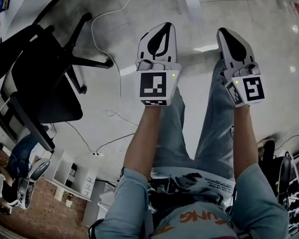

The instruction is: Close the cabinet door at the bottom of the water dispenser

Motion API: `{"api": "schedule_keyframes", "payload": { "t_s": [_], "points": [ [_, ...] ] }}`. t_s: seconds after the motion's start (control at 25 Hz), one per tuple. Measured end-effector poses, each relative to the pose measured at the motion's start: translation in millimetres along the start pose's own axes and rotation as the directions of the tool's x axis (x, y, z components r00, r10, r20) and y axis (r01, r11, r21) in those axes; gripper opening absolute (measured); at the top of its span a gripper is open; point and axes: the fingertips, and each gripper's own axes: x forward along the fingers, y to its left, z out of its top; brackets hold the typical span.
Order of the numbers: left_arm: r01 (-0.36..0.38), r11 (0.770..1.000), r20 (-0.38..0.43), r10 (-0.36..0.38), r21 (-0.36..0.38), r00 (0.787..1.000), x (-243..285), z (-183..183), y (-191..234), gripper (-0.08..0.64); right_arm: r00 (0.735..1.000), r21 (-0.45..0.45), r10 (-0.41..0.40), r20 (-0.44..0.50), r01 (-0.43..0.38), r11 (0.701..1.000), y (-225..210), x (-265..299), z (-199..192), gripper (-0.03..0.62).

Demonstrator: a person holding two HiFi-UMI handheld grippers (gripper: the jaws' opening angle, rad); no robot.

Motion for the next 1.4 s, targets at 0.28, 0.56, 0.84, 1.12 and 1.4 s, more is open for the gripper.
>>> {"api": "schedule_keyframes", "payload": {
  "t_s": [0.28,0.56,0.84,1.12,1.4],
  "points": [
    [0.064,0.997,-0.029,-0.063,0.041,0.998,27.0,-52.0,9.3,0.011,0.999,0.008,-0.053,0.008,0.053,0.999,-3.8,25.8,-71.3,0.031],
    [0.114,0.992,-0.053,-0.111,0.055,0.992,41.6,-87.2,10.1,0.011,0.996,0.001,-0.093,0.006,0.093,0.996,-7.2,45.6,-123.2,0.031],
    [0.125,0.991,-0.058,-0.122,0.054,0.991,55.4,-116.8,17.3,0.011,0.991,-0.006,-0.126,-0.044,0.126,0.992,-8.9,80.8,-172.8,0.039],
    [0.099,0.995,-0.060,-0.097,0.028,0.993,68.1,-133.3,30.8,0.011,0.983,0.005,-0.147,-0.110,0.149,0.989,-17.0,111.8,-213.7,0.196],
    [0.029,0.999,-0.058,-0.030,-0.014,0.998,69.5,-143.7,43.1,0.011,0.974,0.002,-0.161,-0.158,0.163,0.987,-33.7,137.4,-232.8,0.233]
  ]
}}
